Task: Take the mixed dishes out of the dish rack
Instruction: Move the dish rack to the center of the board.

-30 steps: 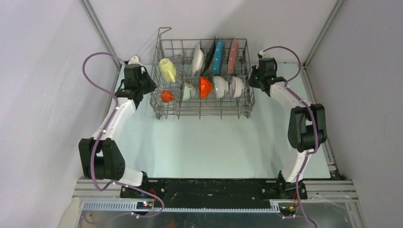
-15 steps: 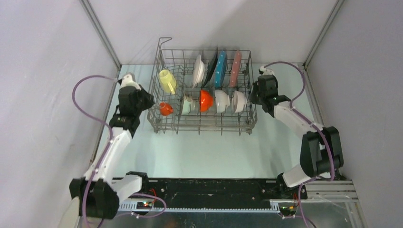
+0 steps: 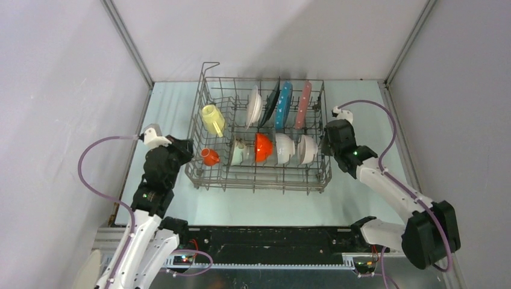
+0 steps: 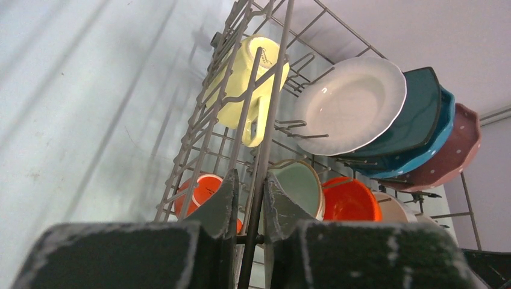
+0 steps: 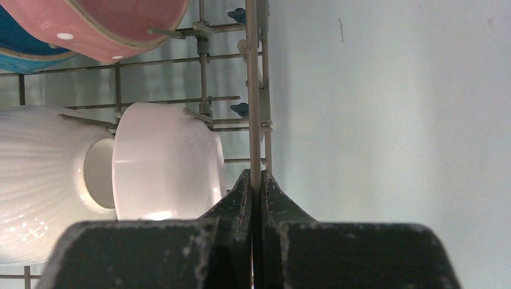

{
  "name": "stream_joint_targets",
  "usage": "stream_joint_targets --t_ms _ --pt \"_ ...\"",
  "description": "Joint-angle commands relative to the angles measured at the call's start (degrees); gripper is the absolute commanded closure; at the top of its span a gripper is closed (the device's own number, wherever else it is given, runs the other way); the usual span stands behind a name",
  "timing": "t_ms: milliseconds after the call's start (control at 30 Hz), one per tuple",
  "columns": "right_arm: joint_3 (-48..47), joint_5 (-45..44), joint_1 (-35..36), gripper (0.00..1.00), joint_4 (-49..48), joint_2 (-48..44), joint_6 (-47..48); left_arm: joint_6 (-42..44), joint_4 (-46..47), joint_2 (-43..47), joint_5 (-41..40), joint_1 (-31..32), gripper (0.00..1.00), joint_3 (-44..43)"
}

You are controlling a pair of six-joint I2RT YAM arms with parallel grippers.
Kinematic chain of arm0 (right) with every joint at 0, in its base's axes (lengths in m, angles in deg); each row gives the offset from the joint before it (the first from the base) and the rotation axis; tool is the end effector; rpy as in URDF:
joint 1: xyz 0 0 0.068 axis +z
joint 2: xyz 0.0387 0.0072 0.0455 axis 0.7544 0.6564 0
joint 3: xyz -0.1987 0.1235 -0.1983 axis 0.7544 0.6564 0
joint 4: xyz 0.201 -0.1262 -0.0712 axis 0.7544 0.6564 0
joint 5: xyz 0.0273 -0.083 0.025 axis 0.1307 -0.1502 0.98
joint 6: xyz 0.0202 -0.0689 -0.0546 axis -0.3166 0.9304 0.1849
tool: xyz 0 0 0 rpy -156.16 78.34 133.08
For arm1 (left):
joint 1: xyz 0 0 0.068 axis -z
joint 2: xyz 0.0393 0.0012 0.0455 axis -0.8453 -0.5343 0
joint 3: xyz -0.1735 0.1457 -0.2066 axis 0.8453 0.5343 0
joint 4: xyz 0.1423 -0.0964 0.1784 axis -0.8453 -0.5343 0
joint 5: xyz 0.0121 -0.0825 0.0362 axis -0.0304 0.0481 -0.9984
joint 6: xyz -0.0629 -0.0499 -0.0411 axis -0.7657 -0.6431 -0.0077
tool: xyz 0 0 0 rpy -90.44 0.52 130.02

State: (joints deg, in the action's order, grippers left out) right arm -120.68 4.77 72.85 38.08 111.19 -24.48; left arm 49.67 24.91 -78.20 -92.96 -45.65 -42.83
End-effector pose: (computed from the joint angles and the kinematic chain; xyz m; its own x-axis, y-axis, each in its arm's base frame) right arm 0.2539 0.0865 0.2637 -0.6117 0.1550 -0.7758 0.0738 0.9875 0.1391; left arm 0.1538 -0.0175 0.3004 -0.2035 -0.5553 -0.8064 -0.1151 0.8315 -0.5435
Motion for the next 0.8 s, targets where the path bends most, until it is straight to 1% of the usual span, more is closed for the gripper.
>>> stream_joint_targets --t_ms 0,200,367,467,600,667,700,733,767 --pt "1.6 -0.1 3.6 1.0 1.5 -8.0 -6.9 -9.9 -7.1 2.6 2.7 5.1 1.0 2.3" --pt "4.2 -2.1 4.1 1.0 2.4 -12.7 -8.1 -10.6 -13.2 7.1 1.5 9.2 1.0 3.1" --pt "4.5 -2.8 4.2 1.0 2.9 -13.3 -8.1 -11.9 -17.6 9.9 1.1 11.4 1.0 3.0" --pt "4.6 -4.6 4.2 1.0 2.6 -13.3 -7.4 -11.8 -19.0 12.8 2.4 12.4 1.0 3.0" --pt "4.6 -6.9 3.7 1.0 2.1 -13.4 -7.0 -11.3 -21.7 16.3 3.5 12.9 0.97 2.9" --pt "4.6 -7.0 3.3 0.97 1.8 -13.6 -6.8 -10.8 -22.3 17.8 3.1 12.9 0.9 2.5" --pt "4.6 -7.0 3.2 0.95 1.8 -13.7 -6.9 -10.6 -22.1 18.2 3.1 12.9 0.74 2.4" --pt "4.6 -7.0 2.9 0.94 1.8 -13.9 -6.8 -9.8 -21.6 18.7 3.2 12.9 0.65 1.9" --pt "4.6 -7.0 2.8 0.9 1.5 -14.1 -6.6 -9.3 -21.3 18.8 3.3 12.9 0.45 1.0"
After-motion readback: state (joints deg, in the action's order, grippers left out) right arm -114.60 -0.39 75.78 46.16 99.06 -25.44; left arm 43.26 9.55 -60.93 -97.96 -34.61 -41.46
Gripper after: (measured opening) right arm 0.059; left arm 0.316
